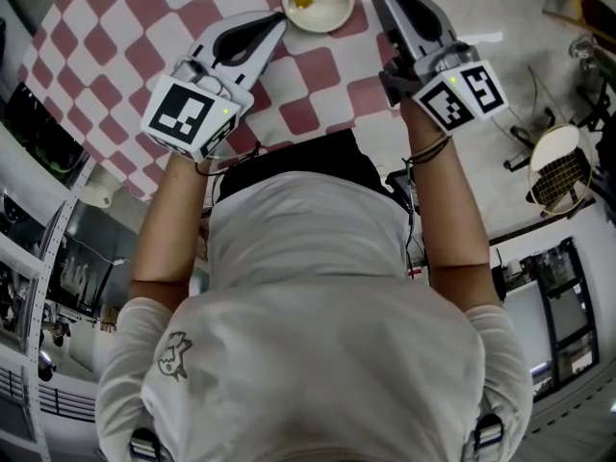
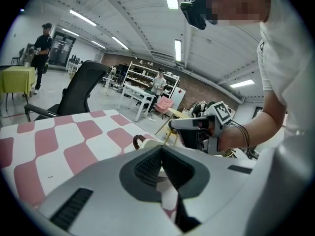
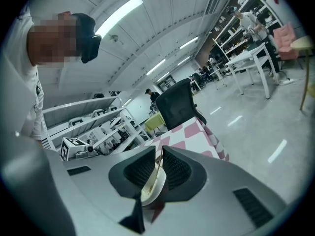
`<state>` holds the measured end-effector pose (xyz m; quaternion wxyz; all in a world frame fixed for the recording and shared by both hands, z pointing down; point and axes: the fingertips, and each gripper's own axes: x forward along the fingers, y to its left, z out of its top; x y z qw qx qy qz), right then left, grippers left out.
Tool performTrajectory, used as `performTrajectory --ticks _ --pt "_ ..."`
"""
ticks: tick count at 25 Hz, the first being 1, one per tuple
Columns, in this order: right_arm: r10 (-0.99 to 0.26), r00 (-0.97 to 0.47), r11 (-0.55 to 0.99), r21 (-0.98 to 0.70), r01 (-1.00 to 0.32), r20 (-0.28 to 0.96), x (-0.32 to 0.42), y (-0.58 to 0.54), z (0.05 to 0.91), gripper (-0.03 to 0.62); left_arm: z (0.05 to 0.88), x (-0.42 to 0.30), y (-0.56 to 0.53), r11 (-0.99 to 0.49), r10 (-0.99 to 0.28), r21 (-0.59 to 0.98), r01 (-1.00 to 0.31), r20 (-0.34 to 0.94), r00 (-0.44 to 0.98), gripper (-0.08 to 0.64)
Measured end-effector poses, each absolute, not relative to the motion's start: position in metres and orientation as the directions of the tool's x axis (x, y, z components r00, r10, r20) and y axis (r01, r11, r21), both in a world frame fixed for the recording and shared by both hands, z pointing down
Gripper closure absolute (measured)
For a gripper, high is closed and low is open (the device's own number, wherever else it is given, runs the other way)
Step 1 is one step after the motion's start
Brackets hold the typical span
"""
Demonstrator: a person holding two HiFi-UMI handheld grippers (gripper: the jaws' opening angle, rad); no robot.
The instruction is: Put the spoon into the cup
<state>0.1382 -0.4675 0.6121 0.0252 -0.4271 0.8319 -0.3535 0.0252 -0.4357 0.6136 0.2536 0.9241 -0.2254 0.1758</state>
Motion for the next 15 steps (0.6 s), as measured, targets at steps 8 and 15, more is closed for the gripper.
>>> performTrajectory --ticks 8,15 --pt "-0.741 -0.608 0.359 -0.597 -0.717 0.286 0.147 -0.465 0.615 0.504 0.61 0.028 -0.433 -0.769 -0.327 0.395 -0.502 0.433 0.84 0.546" --pt "-0.751 -0.595 0.362 -0.576 -0.733 0.286 0.152 -0.454 0.603 0.502 0.593 0.031 -0.425 -0.771 -0.338 0.397 -0.498 0.408 0.848 0.546"
